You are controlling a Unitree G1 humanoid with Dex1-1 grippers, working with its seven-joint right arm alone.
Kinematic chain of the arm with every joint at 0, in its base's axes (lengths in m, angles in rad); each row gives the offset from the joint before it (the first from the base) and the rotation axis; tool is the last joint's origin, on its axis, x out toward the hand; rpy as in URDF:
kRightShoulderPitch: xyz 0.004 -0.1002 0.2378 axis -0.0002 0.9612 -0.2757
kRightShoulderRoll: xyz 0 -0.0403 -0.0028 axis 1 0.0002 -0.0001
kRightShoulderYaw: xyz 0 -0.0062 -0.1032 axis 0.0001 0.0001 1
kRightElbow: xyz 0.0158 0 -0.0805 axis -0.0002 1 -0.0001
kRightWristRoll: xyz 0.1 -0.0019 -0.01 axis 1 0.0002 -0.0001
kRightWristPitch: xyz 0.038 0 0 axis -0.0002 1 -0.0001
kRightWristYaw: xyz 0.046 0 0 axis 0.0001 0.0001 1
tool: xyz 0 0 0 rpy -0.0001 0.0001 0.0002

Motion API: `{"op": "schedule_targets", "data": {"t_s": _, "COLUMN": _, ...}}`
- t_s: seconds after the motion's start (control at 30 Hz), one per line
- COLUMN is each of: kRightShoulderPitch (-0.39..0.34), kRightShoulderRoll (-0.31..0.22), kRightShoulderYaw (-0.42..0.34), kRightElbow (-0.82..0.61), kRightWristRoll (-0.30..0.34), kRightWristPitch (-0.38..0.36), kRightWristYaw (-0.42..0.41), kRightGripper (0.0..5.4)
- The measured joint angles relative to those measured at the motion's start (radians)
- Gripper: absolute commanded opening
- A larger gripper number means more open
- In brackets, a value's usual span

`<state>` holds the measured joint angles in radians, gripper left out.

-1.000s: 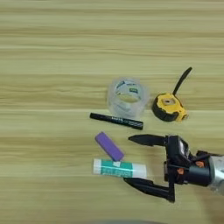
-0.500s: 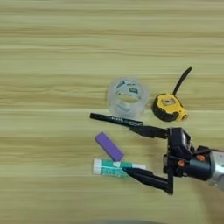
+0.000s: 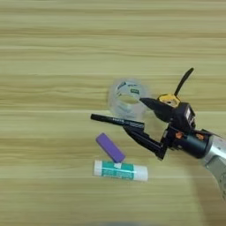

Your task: Move the objects on the table

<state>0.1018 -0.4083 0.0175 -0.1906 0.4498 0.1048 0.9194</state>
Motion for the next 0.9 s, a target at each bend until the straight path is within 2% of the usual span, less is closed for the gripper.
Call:
{"op": "schedule_targets", "data": {"t_s": 0.27, "kRightShoulderPitch": 0.025, "kRightShoulderRoll": -0.005, "kRightShoulderYaw": 0.080, "kRightElbow": -0.061, "kRightWristRoll": -0.112, "kRightWristPitch": 0.036, "kRightWristYaw": -0.041, "kRightGripper": 5.36}}
{"op": "schedule_targets", "data": {"t_s": 0.33, "kRightShoulderPitch": 0.031, "kRightShoulderRoll": -0.010, "kRightShoulderYaw": 0.092, "kRightElbow": -0.073, "kRightWristRoll": -0.122, "kRightWristPitch": 0.041, "kRightWristYaw": -0.042, "kRightGripper": 5.36}}
{"op": "schedule_targets", "data": {"t_s": 0.53, "kRightShoulderPitch": 0.031, "kRightShoulderRoll": -0.011, "kRightShoulderYaw": 0.100, "kRightElbow": -0.087, "kRightWristRoll": -0.160, "kRightWristPitch": 0.061, "kRightWristYaw": -0.067, "kRightGripper": 5.36}}
{"op": "schedule_targets", "data": {"t_s": 0.7, "kRightShoulderPitch": 0.023, "kRightShoulderRoll": -0.017, "kRightShoulderYaw": 0.101, "kRightElbow": -0.025, "kRightWristRoll": -0.229, "kRightWristPitch": 0.061, "kRightWristYaw": -0.094, "kRightGripper": 5.36}}
{"op": "schedule_targets", "data": {"t_s": 0.9, "kRightShoulderPitch": 0.022, "kRightShoulderRoll": -0.024, "kRightShoulderYaw": 0.097, "kRightElbow": 0.014, "kRightWristRoll": -0.251, "kRightWristPitch": 0.057, "kRightWristYaw": -0.099, "kRightGripper": 5.36}}
